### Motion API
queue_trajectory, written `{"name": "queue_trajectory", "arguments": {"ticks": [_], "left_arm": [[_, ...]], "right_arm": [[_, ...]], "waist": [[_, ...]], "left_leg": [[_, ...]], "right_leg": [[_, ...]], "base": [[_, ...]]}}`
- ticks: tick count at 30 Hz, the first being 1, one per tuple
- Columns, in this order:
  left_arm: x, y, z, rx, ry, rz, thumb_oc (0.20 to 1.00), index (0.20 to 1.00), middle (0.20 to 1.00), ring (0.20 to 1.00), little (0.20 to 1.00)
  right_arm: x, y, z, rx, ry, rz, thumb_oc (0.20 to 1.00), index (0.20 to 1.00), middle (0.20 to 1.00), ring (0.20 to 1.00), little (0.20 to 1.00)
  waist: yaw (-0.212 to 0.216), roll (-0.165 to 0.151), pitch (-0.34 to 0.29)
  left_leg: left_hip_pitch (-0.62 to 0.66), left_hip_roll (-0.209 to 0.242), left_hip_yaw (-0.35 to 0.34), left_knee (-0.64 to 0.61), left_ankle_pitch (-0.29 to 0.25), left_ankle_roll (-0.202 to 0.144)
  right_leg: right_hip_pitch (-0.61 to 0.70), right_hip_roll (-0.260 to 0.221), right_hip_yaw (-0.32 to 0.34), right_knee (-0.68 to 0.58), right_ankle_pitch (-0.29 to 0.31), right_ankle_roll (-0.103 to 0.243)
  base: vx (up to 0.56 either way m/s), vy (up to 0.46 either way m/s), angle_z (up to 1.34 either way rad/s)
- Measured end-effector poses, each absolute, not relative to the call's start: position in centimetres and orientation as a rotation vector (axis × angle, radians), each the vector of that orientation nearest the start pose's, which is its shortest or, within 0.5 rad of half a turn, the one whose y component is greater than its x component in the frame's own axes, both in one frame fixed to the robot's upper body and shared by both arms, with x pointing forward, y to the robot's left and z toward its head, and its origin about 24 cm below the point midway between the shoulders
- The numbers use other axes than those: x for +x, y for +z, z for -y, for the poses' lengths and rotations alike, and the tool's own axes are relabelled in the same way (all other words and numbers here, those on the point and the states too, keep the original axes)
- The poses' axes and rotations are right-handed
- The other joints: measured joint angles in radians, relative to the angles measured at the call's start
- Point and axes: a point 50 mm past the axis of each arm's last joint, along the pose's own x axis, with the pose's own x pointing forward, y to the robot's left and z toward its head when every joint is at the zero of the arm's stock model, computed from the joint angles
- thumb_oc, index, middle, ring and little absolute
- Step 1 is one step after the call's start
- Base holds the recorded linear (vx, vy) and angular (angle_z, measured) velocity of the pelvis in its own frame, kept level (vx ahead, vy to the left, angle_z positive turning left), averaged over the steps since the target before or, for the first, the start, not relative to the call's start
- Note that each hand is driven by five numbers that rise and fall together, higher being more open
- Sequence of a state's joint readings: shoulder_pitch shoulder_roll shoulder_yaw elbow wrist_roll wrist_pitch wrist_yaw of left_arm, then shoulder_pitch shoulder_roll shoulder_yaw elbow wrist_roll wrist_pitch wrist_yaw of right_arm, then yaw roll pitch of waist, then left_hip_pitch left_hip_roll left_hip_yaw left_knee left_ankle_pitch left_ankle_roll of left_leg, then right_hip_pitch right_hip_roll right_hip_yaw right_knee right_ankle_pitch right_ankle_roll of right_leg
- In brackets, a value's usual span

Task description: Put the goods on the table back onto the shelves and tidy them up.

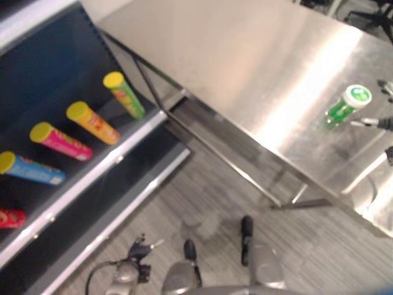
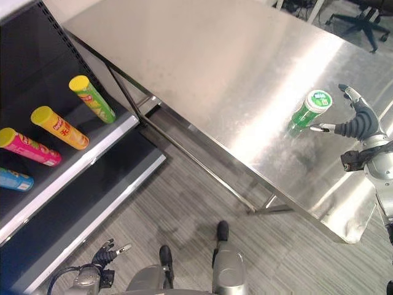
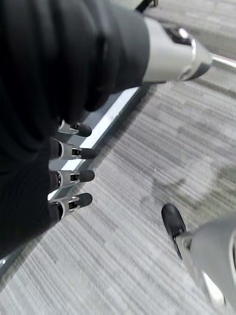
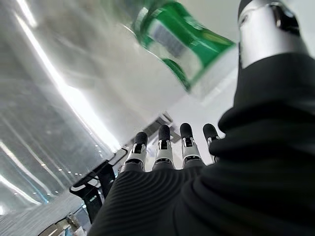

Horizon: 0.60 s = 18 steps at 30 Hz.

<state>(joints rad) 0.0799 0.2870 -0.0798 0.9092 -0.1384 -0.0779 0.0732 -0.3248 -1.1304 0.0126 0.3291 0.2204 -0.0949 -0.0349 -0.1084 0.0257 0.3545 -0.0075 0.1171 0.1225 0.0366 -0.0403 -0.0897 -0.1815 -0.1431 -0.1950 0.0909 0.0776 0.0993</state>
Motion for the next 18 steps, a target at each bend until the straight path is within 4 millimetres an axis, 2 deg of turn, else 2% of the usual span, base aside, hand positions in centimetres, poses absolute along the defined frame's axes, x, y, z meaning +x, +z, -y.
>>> {"name": "queue_trajectory", "arguments": {"ticks": [9, 14, 18], "left_arm": [[13.3, -12.9, -24.8, 0.207, 0.192, -0.884, 1.0, 1.0, 1.0, 1.0, 1.0], [13.3, -12.9, -24.7, 0.185, 0.201, -0.875, 1.0, 1.0, 1.0, 1.0, 1.0], [13.3, -12.9, -24.6, 0.169, 0.209, -0.874, 1.0, 1.0, 1.0, 1.0, 1.0]], "right_arm": [[29.2, 21.3, 35.8, -0.862, -0.253, 0.141, 1.0, 1.0, 1.0, 1.0, 1.0], [30.0, 22.0, 36.1, -0.84, -0.284, 0.146, 1.0, 1.0, 1.0, 1.0, 1.0], [30.0, 22.0, 36.3, -0.838, -0.293, 0.144, 1.0, 1.0, 1.0, 1.0, 1.0]], "waist": [[0.006, 0.003, 0.014], [0.022, 0.013, 0.033], [0.036, 0.016, 0.034]], "left_leg": [[-0.008, 0.0, -0.002, -0.007, 0.001, -0.001], [-0.013, 0.001, -0.014, -0.027, 0.014, -0.001], [-0.016, 0.002, -0.032, -0.038, 0.022, -0.002]], "right_leg": [[-0.008, 0.001, -0.007, -0.011, 0.007, -0.01], [-0.002, 0.003, -0.022, -0.034, 0.011, -0.003], [0.003, 0.003, -0.038, -0.041, 0.019, -0.013]], "base": [[0.0, 0.0, 0.01], [0.0, -0.016, 0.07], [0.0, -0.008, 0.12]]}}
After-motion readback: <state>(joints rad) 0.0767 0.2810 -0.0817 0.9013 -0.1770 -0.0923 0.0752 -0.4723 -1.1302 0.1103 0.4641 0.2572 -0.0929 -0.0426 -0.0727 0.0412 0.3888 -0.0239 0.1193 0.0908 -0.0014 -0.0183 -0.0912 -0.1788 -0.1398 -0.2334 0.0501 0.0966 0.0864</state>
